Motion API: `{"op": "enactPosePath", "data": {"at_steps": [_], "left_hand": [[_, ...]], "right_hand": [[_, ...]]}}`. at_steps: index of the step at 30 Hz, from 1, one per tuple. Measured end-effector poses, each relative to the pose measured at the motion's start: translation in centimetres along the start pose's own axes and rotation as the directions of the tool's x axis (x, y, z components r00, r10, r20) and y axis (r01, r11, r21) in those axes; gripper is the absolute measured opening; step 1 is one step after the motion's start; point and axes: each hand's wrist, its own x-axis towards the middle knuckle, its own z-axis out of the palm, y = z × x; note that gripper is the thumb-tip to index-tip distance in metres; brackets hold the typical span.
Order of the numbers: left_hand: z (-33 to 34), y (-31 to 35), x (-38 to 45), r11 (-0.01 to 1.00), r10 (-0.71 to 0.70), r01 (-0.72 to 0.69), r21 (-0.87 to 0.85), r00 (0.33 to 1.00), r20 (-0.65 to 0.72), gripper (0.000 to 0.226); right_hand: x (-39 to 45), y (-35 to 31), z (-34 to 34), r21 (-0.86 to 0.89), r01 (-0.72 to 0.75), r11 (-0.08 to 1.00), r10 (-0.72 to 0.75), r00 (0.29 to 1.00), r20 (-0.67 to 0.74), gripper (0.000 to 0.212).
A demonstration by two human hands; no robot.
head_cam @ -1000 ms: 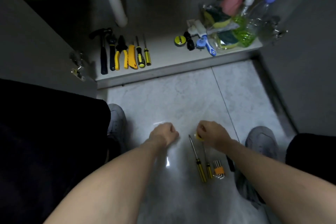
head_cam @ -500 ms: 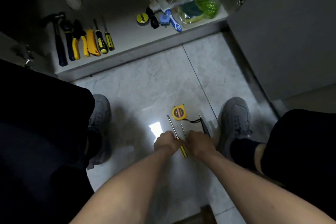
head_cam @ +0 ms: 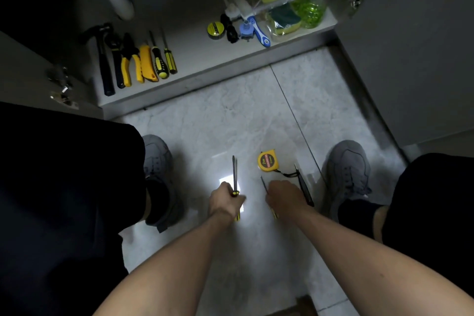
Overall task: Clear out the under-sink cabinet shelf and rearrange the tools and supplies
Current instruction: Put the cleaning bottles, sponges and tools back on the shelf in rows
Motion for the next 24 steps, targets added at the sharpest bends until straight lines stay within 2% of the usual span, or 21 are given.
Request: {"op": "enactPosePath", "data": {"at_steps": [3, 7, 10, 14, 18, 24], "left_hand": [[-2.1, 1.0, 0.4, 0.987, 0.032, -0.038, -0.156, 0.999, -0.043, 0.027], [-6.8, 5.1, 2.9, 0.979, 0.151, -0.172, -0.114, 0.974, -0.169, 0.021], [-11.8, 9.5, 5.7, 0.959, 0.232, -0.265, -0.098, 0.937, -0.261, 0.018], [-18.9, 15.7, 10.1, 0.940, 0.293, -0.336, -0.068, 0.891, -0.347, 0.020], [-24.4, 20.4, 14.8, 0.970, 0.240, -0.238, 0.053, 0.892, -0.383, 0.015], [-28.0, 22.7, 20.0, 0.974, 0.193, -0.133, 0.181, 0.908, -0.371, 0.030]], "right_hand": [[-0.2, -0.2, -0.9, 0.120, 0.154, 0.981, -0.148, 0.987, -0.060, 0.020], [1.4, -2.8, -4.5, 0.183, 0.279, 0.943, -0.241, 0.949, -0.204, 0.018], [4.1, -6.2, -9.3, 0.176, 0.363, 0.915, -0.284, 0.890, -0.357, 0.020], [9.0, -10.7, -16.5, 0.116, 0.390, 0.914, -0.296, 0.833, -0.468, 0.022], [13.5, -14.8, -21.8, 0.070, 0.389, 0.919, -0.307, 0.813, -0.495, 0.023], [19.9, -19.6, -25.1, -0.055, 0.345, 0.937, -0.332, 0.830, -0.449, 0.025]]}}
